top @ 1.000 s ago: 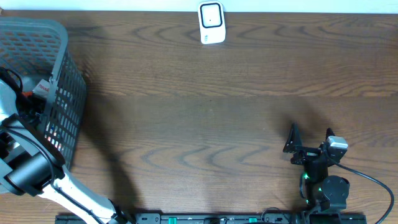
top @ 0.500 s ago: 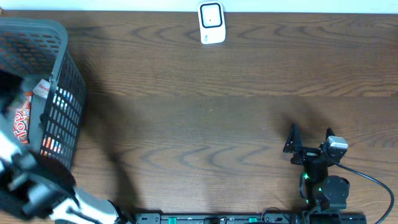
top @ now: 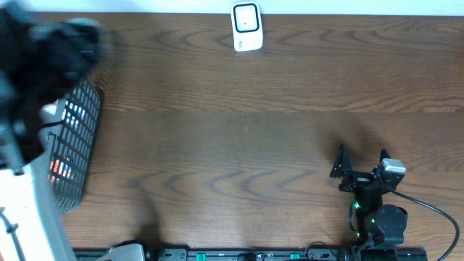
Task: Scan the item barcode
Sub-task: 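Lift the bottle and carry it to the white scanner with the left gripper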
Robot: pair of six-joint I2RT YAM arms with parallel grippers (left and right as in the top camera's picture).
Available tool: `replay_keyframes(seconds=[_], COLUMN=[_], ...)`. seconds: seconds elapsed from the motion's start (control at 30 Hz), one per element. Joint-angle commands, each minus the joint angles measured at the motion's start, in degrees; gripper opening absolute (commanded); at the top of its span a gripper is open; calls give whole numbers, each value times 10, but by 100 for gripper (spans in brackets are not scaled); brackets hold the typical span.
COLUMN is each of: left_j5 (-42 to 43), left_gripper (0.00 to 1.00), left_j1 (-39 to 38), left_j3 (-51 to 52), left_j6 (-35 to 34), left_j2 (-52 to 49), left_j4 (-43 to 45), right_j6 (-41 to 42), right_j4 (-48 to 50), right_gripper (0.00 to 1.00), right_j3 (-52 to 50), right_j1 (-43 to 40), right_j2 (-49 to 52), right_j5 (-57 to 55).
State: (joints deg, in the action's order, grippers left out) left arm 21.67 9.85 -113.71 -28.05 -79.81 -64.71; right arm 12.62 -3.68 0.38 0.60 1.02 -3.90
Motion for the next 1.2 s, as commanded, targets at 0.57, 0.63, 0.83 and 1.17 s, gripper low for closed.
replay_keyframes(seconds=[0.57,0.63,0.83,1.17], left_j5=[-198,-198,-198,-198], left_gripper=[61,61,61,61], left_j1=[-316,-320,-339,-377], left_j3=[25,25,25,26], left_j6=[-108,-172,-365,-427], left_j2=[-363,-395,-473,-541], left_j4=[-76,-73,-45,5], right_j6=[6,6,6,6], right_j4=[-2,-2,-2,-2], right_gripper=[99,99,99,99], right_j3=[-1,-1,-1,-1], right_j1=[5,5,5,5], right_j2=[-3,-3,-3,-3], right_j5=[-5,-5,-5,-5])
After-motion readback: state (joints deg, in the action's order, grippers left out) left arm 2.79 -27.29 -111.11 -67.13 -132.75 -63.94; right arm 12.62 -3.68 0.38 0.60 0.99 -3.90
